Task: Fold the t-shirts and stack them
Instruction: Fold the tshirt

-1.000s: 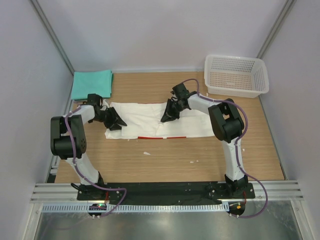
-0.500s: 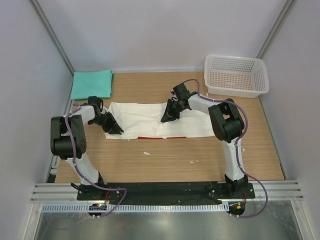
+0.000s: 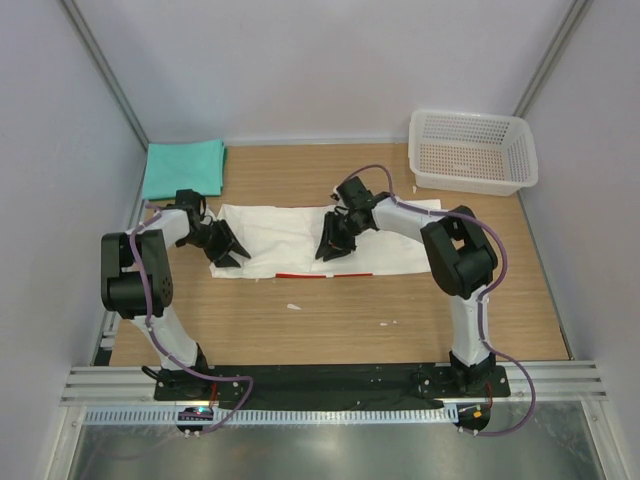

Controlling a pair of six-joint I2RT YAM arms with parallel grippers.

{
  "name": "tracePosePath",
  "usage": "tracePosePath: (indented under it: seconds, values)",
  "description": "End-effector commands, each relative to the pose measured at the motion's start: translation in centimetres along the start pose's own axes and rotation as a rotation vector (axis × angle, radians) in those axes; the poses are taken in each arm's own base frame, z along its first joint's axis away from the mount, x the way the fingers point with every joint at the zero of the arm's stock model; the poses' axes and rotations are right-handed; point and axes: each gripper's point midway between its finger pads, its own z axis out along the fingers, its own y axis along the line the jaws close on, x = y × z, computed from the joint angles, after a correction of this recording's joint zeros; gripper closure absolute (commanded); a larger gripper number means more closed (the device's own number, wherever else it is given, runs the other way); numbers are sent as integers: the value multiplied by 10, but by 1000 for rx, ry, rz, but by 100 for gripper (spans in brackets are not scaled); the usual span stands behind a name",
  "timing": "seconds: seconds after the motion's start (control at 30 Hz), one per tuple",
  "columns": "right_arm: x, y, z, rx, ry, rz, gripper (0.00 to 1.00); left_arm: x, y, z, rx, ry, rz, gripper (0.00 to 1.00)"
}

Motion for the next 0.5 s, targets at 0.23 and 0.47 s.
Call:
tracePosePath:
  seconds: [0.23,0.47]
  values:
    - [17,25,5,-41,0,-58,65,0,-13,-2,66,12,40,60]
    - [16,31,17,-59,17,-58,65,4,-10,1,67,24,34,60]
